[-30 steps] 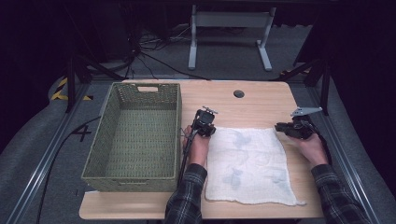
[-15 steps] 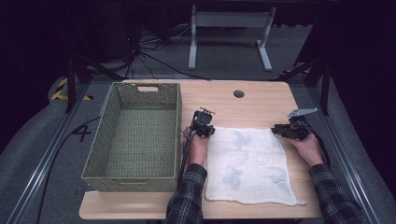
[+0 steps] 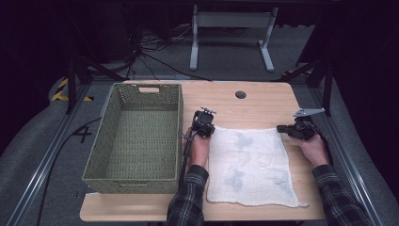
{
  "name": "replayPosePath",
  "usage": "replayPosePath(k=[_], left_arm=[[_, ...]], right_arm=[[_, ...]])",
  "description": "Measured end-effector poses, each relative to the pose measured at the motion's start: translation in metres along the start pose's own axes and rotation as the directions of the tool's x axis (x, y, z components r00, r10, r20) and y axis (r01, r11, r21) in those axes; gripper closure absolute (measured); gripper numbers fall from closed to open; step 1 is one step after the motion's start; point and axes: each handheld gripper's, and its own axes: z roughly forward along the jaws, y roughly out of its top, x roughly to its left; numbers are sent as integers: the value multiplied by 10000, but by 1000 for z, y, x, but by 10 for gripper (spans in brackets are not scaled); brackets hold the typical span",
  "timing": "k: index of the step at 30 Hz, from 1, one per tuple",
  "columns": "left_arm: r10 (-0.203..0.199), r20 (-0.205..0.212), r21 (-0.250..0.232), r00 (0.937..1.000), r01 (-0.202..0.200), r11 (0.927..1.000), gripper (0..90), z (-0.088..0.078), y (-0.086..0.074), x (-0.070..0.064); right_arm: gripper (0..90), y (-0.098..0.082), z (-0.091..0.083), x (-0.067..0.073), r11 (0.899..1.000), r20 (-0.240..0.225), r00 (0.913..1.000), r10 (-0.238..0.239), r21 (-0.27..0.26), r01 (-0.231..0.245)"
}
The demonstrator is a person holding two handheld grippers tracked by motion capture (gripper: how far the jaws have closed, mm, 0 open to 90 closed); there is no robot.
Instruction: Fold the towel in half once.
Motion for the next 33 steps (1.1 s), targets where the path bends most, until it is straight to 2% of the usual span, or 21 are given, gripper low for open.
replayPosePath(k=[1,5,8,12,14,21,25,26,29,31,33], left_arm=[[-105,83,-77,9999,106,9999,866,-2,0,-1],[152,186,-153,9997,-149,9998,865,-11,-1,-7],[159,250,-204,9996,-154,9997,865,-18,-4,-8],[167,301,-177,9994,-162,9997,865,-25,-10,-10],[292,329,-84,9990,-289,9995,866,-28,-14,-11],[509,212,-45,9985,-508,9987,865,-36,-26,-18],[750,11,84,9972,-750,9972,865,-41,-34,-25],[683,243,30,9974,-684,9977,865,-43,-37,-26],[688,346,-3,9970,-688,9976,865,-45,-41,-29],[512,555,-159,9971,-504,9986,866,-49,-47,-32],[601,607,-175,9963,-592,9981,866,-51,-49,-32]], right_arm=[[877,0,-3,0,10000,19,10000,-1,-42,1],[877,0,-11,4,9999,1,9999,-110,-114,110],[877,-2,-17,8,9995,-86,9996,-266,-149,265],[877,-6,-24,16,9993,-188,9992,-346,-145,343],[877,-8,-26,20,9992,-252,9989,-386,-113,383],[876,-15,-34,29,9985,-336,9979,-547,39,549],[876,-22,-43,31,9991,-509,9978,-413,3,414],[876,-24,-45,31,9992,-514,9979,-397,5,398],[876,-27,-49,33,9992,-583,9975,-389,-14,389],[876,-30,-53,37,9991,-678,9968,-422,-47,420],[876,-31,-55,38,9991,-697,9967,-415,-35,414]])
